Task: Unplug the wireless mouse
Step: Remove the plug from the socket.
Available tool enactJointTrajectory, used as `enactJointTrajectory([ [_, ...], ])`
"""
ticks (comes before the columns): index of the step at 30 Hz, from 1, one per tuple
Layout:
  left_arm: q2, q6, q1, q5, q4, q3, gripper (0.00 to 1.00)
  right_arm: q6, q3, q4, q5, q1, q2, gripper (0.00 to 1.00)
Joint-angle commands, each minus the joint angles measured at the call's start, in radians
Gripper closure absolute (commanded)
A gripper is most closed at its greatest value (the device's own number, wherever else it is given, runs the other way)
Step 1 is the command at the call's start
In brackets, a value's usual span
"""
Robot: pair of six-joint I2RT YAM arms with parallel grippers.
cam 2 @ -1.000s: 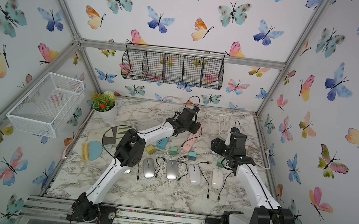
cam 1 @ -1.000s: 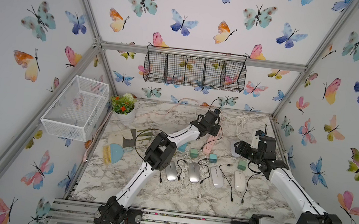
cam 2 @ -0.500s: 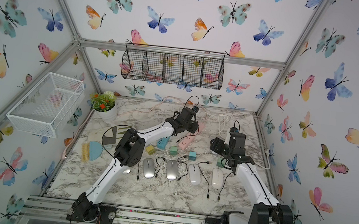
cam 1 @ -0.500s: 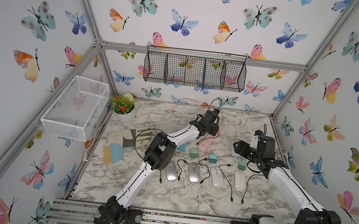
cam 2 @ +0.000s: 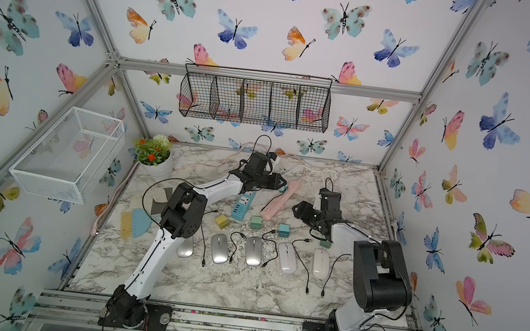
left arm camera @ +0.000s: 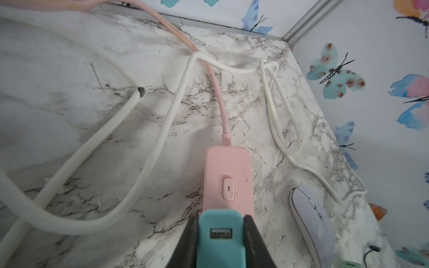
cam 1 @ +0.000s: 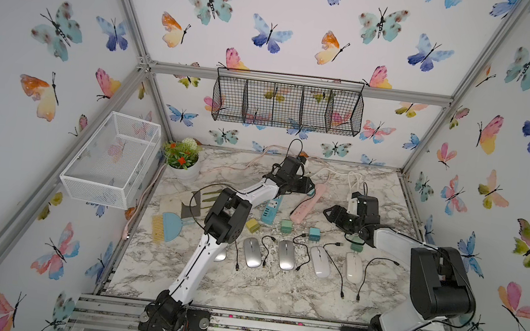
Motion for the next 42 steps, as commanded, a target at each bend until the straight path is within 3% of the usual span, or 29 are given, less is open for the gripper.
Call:
enactJointTrajectory([
  [1, -0.031, -0.075, 0.025, 0.089, 0.002, -0.053, 1.0, 0.077, 0.063, 0.144, -0.032, 0.019, 0.079, 0.34],
  [10, -0.029, -0.081, 0.036, 0.108, 0.011, -0.087, 1.0, 0.18, 0.247, 0.153, -0.009, 0.035, 0.302, 0.35],
  [19, -0.023, -0.085, 0.033, 0.109, 0.016, -0.083, 1.0, 0.216, 0.356, 0.149, -0.054, 0.057, 0.409, 0.37],
  [23, -0.031, -0.072, 0.028, 0.099, 0.014, -0.081, 1.0, 0.24, 0.386, 0.133, -0.062, 0.06, 0.443, 0.46],
  [29, -0.05, -0.025, 0.019, 0.092, 0.013, -0.075, 1.0, 0.281, 0.401, 0.115, -0.05, 0.06, 0.46, 0.66],
  [35, -0.145, -0.021, 0.026, 0.091, 0.171, -0.165, 1.0, 0.301, 0.4, 0.083, -0.016, 0.059, 0.46, 0.77],
  [42, -0.257, -0.215, 0.063, 0.109, 0.477, -0.341, 1.0, 0.286, 0.411, 0.061, -0.02, 0.059, 0.492, 0.87],
])
